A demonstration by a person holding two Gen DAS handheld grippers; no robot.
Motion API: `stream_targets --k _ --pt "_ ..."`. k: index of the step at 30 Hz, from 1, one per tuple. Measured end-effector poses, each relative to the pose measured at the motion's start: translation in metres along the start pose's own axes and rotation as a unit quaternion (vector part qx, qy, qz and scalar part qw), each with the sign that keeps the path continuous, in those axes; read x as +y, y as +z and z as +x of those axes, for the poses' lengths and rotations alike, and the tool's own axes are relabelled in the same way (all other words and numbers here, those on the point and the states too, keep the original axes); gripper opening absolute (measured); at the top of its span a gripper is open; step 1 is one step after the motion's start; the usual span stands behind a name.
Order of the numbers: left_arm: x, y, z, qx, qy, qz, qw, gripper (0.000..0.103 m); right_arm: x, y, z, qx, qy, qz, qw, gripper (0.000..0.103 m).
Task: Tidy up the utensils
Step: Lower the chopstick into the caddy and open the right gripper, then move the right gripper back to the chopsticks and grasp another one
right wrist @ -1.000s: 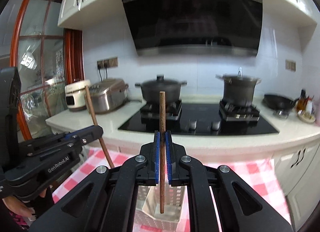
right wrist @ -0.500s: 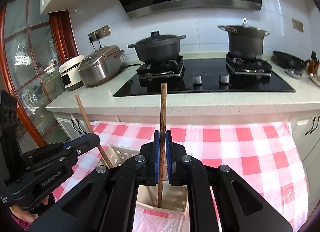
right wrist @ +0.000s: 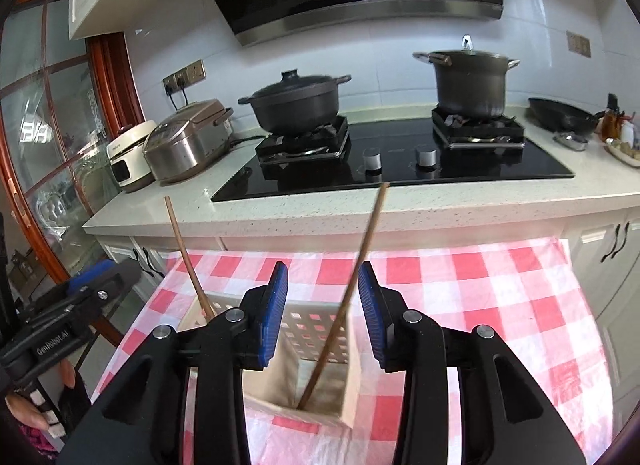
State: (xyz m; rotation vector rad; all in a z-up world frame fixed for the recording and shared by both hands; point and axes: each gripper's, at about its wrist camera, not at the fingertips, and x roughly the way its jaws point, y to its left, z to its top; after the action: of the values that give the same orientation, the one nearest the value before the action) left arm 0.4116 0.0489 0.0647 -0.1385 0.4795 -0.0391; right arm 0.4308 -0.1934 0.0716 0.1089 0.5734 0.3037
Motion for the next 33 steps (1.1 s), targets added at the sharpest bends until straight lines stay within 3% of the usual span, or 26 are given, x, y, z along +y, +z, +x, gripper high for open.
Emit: stream_targets --k 1,3,10,23,29,33 --pt "0.001 -0.002 -0.006 -0.008 0.008 0.003 0.9999 0.088 -0.001 -0.002 -0.005 -0.003 -0.001 0.0 1.0 0.037" --pt "0.004 -0.011 -0.025 -0.036 0.028 0.01 0.9989 0.097 -0.003 -0.01 -0.02 -0.012 -0.006 -0.002 1.0 0.038" --pt "0.01 -0.052 -0.063 -0.073 0.06 0.034 0.995 0.098 -0.004 -0.049 -0.058 -0.035 -0.032 -0.012 0.999 0.053" --pt "0.022 -0.138 -0.068 0.019 0.08 0.044 0.9956 0.098 -0.01 -0.14 -0.079 0.006 -0.075 -0.01 0.997 0.056" --pt "0.012 -0.163 -0.062 0.056 0.054 0.044 0.996 0.097 -0.016 -0.173 -0.07 0.043 -0.087 -0.003 0.995 0.056" --pt "-0.005 -0.174 -0.053 0.081 0.029 0.056 0.9947 0.091 -0.02 -0.187 -0.066 0.06 -0.09 0.005 0.994 0.056"
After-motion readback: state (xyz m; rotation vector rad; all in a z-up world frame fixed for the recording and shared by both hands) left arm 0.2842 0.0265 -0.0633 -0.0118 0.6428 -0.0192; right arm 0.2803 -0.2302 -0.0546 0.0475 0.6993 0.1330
